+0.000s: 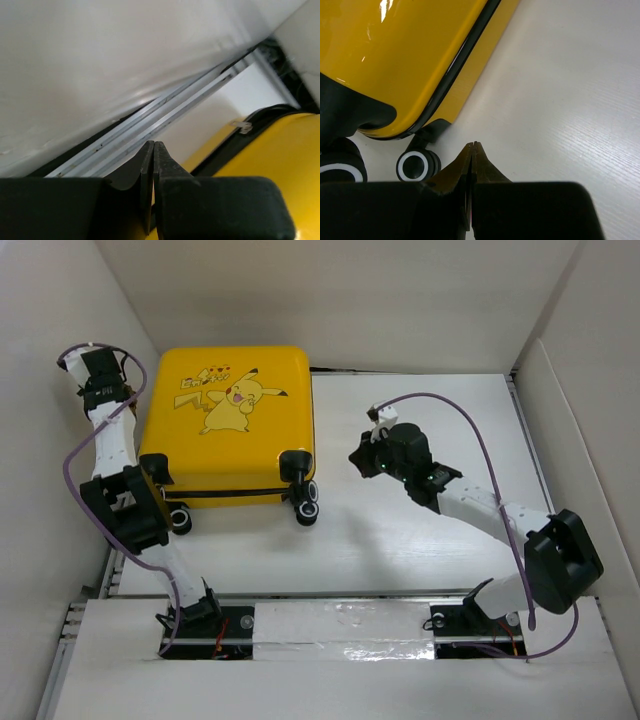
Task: Pack the luggage
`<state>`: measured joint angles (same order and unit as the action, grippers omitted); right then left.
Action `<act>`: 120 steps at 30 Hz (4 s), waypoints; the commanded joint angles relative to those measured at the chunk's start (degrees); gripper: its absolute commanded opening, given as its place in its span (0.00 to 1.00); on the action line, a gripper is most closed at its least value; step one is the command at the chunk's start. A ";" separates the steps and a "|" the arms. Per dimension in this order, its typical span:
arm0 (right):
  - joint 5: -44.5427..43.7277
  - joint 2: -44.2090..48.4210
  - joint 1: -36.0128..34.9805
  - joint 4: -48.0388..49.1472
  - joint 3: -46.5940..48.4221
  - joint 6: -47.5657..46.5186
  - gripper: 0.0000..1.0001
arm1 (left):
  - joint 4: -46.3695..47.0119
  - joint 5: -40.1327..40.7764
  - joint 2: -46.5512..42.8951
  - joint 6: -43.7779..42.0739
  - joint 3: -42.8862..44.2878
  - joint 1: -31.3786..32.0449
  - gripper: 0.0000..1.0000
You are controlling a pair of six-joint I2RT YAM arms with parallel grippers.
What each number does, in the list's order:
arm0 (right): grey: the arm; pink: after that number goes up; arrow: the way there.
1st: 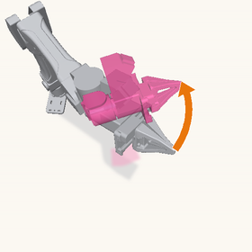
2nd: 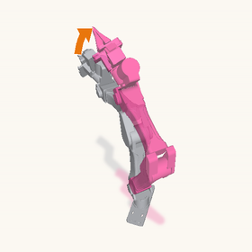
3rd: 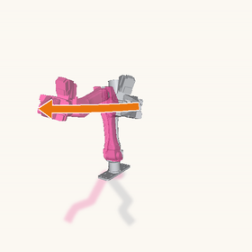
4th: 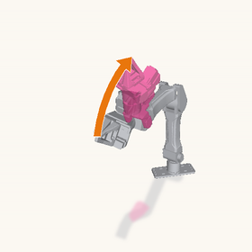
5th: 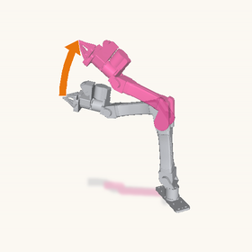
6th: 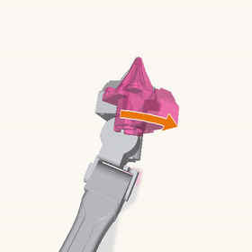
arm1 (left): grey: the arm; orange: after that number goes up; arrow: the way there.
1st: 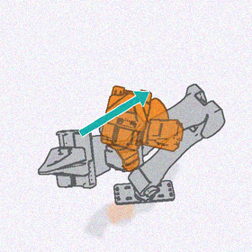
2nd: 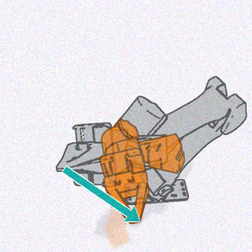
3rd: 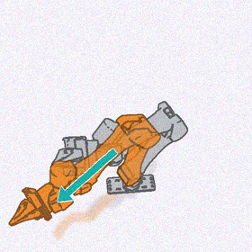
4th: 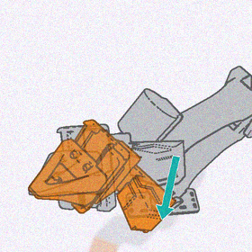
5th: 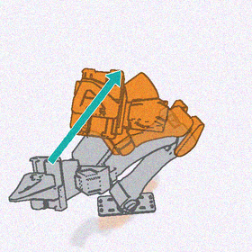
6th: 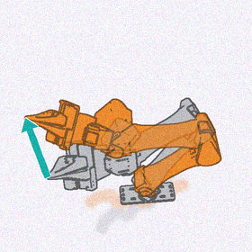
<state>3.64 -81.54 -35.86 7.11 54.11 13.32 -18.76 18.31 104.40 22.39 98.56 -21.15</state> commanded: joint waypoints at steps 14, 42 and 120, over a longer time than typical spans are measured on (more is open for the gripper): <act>-3.37 9.99 0.69 2.65 -0.58 -0.23 0.05 | 0.91 -13.09 9.34 -0.95 -11.00 9.54 0.00; 6.90 -22.07 15.65 -13.69 31.72 -5.94 0.25 | 22.82 -12.87 -49.62 23.84 -71.05 43.21 0.00; 11.22 -39.92 9.91 -28.37 67.05 -7.26 0.43 | 34.63 -16.24 -61.56 18.57 -78.61 43.38 0.66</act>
<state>-4.56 -122.52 -16.36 -15.62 112.46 1.45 14.63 17.06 53.25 37.19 18.57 15.25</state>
